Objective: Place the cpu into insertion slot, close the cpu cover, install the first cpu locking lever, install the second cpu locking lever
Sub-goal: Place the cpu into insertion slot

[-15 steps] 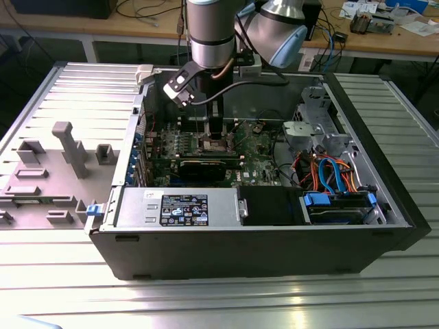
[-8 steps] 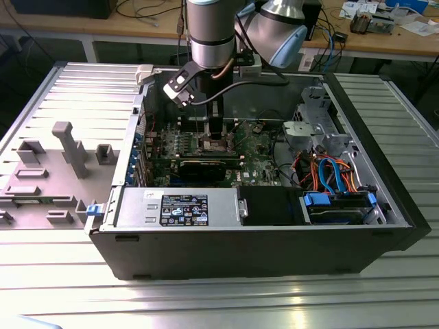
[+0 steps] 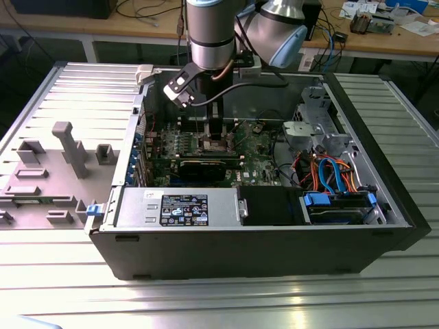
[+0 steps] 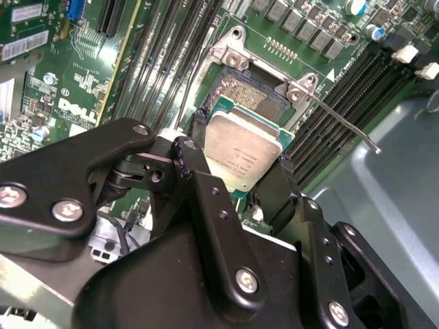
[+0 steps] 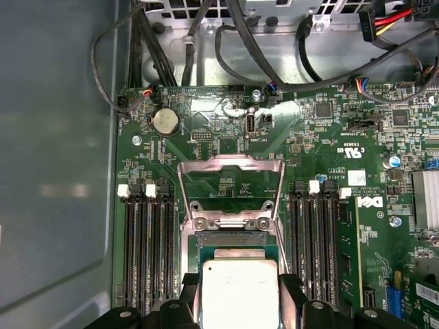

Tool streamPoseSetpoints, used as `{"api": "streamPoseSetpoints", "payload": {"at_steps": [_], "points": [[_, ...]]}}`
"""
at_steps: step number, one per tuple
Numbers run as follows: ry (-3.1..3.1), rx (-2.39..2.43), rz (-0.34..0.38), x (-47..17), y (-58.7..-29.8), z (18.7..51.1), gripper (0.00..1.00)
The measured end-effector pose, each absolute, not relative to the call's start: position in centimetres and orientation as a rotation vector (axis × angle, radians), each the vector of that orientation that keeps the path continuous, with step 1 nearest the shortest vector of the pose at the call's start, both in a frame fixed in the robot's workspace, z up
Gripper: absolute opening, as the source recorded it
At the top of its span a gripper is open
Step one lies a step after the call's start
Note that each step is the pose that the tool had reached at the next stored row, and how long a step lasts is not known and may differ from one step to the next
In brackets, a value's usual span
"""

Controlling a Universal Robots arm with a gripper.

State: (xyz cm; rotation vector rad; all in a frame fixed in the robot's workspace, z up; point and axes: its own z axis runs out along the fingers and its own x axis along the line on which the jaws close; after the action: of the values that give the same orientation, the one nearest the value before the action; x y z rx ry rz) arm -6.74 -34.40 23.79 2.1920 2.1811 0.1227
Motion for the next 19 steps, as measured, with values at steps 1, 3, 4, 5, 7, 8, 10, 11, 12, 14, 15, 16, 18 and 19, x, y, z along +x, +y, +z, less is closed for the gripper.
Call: {"api": "streamPoseSetpoints", "payload": {"at_steps": [1,3,4,5,7,8,10,11,12,14,15,16,18,19], "points": [[2.181,2.192,0.122,-6.7,-34.4,23.7,0.55],[2.181,2.192,0.122,-6.7,-34.4,23.3,0.55],[2.181,2.192,0.122,-6.7,-34.4,23.2,0.55],[2.181,2.192,0.122,-6.7,-34.4,23.0,0.55],[2.181,2.192,0.122,-6.7,-34.4,22.7,0.55],[2.181,2.192,0.122,-6.7,-34.4,22.5,0.55],[2.181,2.192,0.122,-6.7,-34.3,22.1,0.55],[2.181,2.192,0.122,-6.7,-34.3,21.9,0.55],[2.181,2.192,0.122,-6.7,-34.3,21.8,0.55],[2.181,2.192,0.122,-6.7,-34.2,21.4,0.55],[2.181,2.192,0.122,-6.7,-34.2,21.3,0.55],[2.181,2.192,0.122,-6.7,-34.2,21.1,0.55],[2.181,2.192,0.122,-6.7,-34.2,20.9,0.55],[2.181,2.192,0.122,-6.7,-34.2,20.7,0.55]]}}
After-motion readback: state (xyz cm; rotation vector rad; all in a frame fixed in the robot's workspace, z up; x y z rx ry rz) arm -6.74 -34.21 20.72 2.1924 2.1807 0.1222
